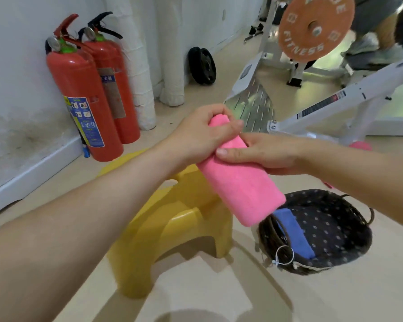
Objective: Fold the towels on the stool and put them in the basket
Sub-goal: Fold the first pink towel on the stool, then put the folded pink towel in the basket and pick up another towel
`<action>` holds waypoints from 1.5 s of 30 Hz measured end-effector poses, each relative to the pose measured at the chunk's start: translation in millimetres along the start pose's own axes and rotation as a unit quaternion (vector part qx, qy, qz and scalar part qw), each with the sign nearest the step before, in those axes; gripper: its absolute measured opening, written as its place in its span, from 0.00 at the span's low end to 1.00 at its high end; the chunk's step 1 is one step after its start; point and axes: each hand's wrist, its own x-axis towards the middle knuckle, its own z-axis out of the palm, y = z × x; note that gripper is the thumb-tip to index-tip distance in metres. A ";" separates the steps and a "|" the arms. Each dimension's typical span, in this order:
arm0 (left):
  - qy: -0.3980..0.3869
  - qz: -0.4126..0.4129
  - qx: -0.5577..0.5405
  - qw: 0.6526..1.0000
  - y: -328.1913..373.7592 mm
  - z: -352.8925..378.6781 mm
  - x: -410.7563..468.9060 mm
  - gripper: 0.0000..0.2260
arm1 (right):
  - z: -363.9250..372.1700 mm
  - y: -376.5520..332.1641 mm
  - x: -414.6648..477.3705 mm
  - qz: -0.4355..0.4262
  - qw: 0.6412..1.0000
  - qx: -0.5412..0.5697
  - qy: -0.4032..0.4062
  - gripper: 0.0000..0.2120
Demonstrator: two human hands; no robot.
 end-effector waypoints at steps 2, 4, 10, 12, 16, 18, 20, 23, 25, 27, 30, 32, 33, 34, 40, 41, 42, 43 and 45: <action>0.000 0.005 -0.005 1.000 8.2 24.9 7.3 0.08 | -16.0 19.1 -19.1 0.002 0.999 0.040 0.012 0.17; 0.013 0.007 0.014 1.000 13.1 53.6 15.2 0.10 | -36.5 44.7 -37.5 0.005 0.998 0.037 0.045 0.21; -0.011 -0.029 0.137 0.990 0.2 169.2 50.2 0.10 | -100.4 146.9 -89.1 0.041 0.986 0.089 0.133 0.10; 0.006 -0.042 0.184 0.982 -13.2 203.9 60.9 0.09 | -124.3 184.1 -101.7 0.069 0.977 0.083 0.183 0.08; -0.103 -0.106 0.301 0.942 -54.3 270.8 50.2 0.13 | -165.6 270.4 -110.7 0.160 0.942 0.140 0.260 0.07; -0.231 -0.141 0.372 0.888 -76.9 303.4 27.3 0.14 | -170.2 310.8 -102.9 0.208 0.939 0.130 0.239 0.05; -0.313 -0.133 0.426 0.839 -95.5 327.6 5.7 0.14 | -163.3 342.2 -89.9 0.245 0.942 0.108 0.202 0.07; -0.346 -0.141 0.465 0.803 -113.9 349.1 -3.4 0.16 | -150.3 375.8 -67.0 0.262 0.939 0.070 0.210 0.11; -0.364 -0.165 0.474 0.785 -120.2 359.9 -1.2 0.24 | -144.0 385.6 -57.2 0.269 0.934 0.025 0.233 0.12; -0.375 -0.194 0.467 0.777 -122.8 366.6 3.1 0.32 | -141.8 392.7 -48.8 0.262 0.932 -0.010 0.248 0.14; -0.378 -0.216 0.463 0.772 -124.9 370.3 9.7 0.38 | -142.5 399.2 -40.4 0.256 0.935 -0.044 0.243 0.17; -0.376 -0.220 0.477 0.763 -127.7 372.0 10.7 0.40 | -142.8 400.9 -38.0 0.256 0.934 -0.064 0.242 0.17; -0.376 -0.220 0.486 0.758 -128.5 373.3 10.6 0.41 | -142.7 400.7 -37.8 0.256 0.933 -0.070 0.244 0.16; -0.378 -0.221 0.493 0.752 -129.1 374.7 10.4 0.41 | -142.4 399.2 -38.7 0.256 0.932 -0.075 0.247 0.16; -0.388 -0.253 0.464 0.756 -123.8 378.4 22.5 0.38 | -141.2 405.1 -40.8 0.244 0.930 -0.091 0.259 0.14; -0.378 -0.252 0.459 0.764 -123.1 379.0 24.9 0.36 | -141.2 406.2 -40.7 0.240 0.930 -0.093 0.261 0.14; -0.365 -0.248 0.459 0.772 -122.1 380.6 26.7 0.35 | -141.4 405.7 -41.5 0.237 0.931 -0.094 0.263 0.15; -0.353 -0.242 0.464 0.776 -120.6 383.0 27.9 0.33 | -141.7 405.9 -42.0 0.234 0.931 -0.096 0.263 0.16; -0.342 -0.234 0.485 0.770 -118.2 389.9 28.2 0.33 | -142.4 406.4 -43.2 0.232 0.932 -0.098 0.262 0.21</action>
